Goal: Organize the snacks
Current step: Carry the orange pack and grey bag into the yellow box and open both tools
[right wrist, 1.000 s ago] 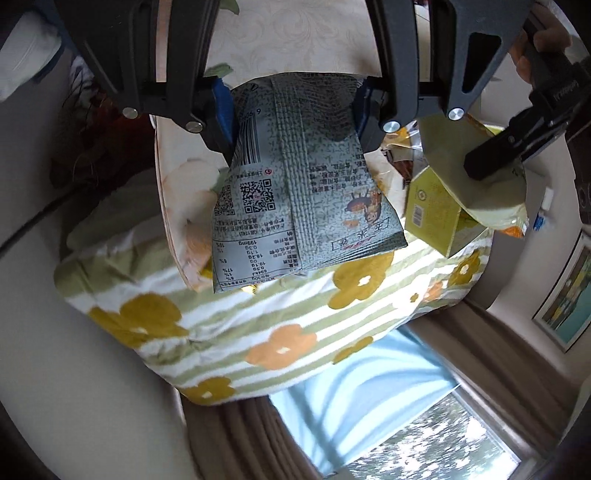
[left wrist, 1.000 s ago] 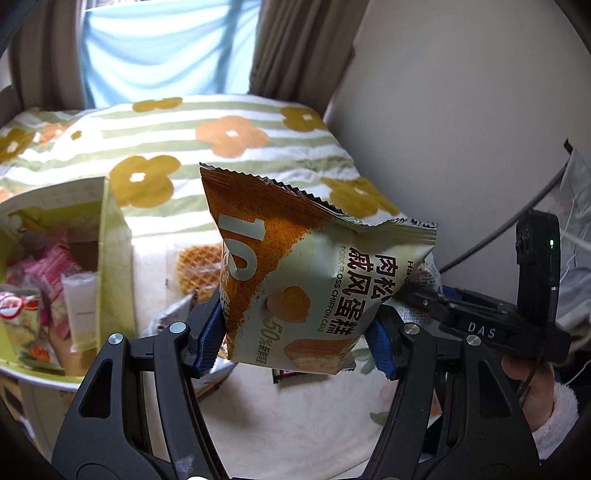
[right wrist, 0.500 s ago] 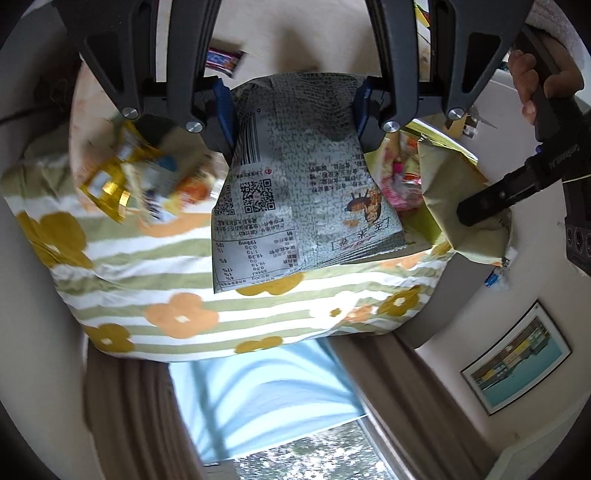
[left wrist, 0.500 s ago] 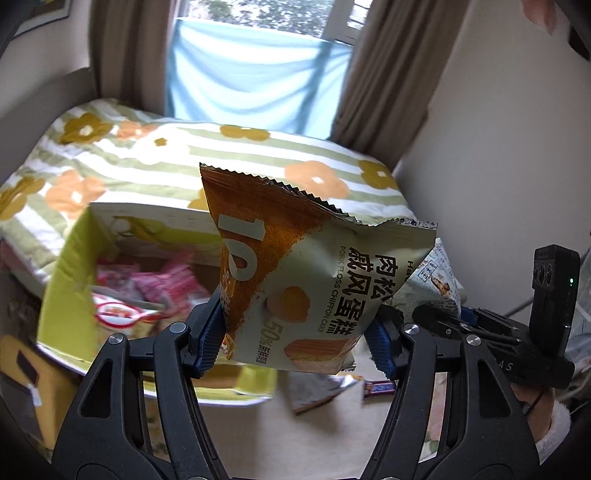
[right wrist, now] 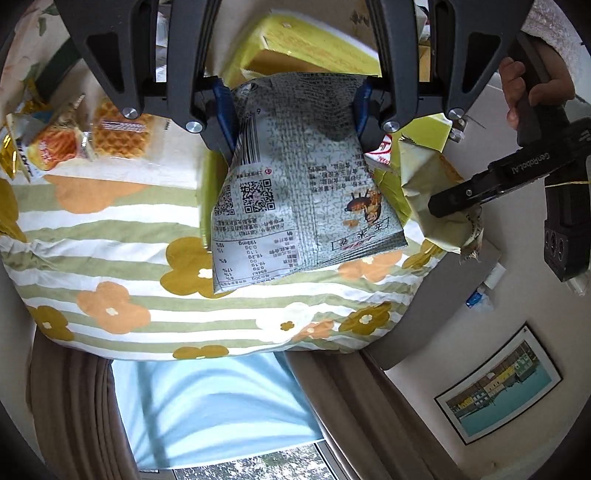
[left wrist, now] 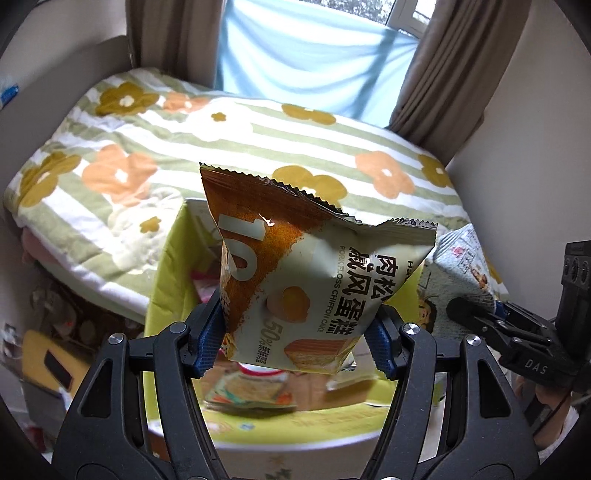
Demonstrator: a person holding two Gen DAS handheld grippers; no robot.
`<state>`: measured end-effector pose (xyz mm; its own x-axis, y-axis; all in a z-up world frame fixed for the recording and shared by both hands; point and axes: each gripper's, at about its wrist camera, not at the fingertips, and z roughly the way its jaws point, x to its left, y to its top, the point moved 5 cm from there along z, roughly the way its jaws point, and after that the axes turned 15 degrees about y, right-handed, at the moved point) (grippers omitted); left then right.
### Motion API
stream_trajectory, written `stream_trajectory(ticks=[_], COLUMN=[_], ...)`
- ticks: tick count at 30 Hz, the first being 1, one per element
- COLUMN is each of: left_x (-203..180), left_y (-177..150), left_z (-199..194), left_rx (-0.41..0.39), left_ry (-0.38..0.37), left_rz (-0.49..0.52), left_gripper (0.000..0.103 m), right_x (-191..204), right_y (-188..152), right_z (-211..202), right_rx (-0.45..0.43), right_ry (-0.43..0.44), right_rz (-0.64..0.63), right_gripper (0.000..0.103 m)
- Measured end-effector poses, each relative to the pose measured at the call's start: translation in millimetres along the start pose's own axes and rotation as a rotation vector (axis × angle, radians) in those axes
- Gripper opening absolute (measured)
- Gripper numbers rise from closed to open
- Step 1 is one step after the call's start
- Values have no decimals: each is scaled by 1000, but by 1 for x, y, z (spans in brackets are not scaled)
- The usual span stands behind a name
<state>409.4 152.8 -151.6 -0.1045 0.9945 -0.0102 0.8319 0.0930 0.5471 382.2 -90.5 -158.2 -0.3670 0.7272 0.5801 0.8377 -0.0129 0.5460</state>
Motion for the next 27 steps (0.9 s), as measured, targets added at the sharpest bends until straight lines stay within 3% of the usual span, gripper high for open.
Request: stream_trajectory(ticks=[8, 9, 10, 12, 25, 27], left_x=[4, 4, 4, 4, 20, 22], left_y=[6, 6, 5, 3, -33, -35], left_z=[53, 57, 60, 60, 42, 41], left_rx=[105, 119, 126, 112, 97, 97], left_ry=[-3, 2, 8, 16, 50, 48], left_rz=[41, 38, 38, 44, 0, -4], left_gripper=[67, 76, 92, 103, 103, 103], right_x=[-7, -9, -9, -11, -5, -3], right_y=[12, 14, 16, 18, 10, 10], right_z=[24, 26, 27, 28, 66, 71], right_rx=[-1, -2, -2, 3, 113, 115], right_ry=[-57, -66, -70, -72, -35, -1], right_rz=[60, 64, 66, 71, 63, 64], right_gripper=[47, 47, 47, 47, 47, 53])
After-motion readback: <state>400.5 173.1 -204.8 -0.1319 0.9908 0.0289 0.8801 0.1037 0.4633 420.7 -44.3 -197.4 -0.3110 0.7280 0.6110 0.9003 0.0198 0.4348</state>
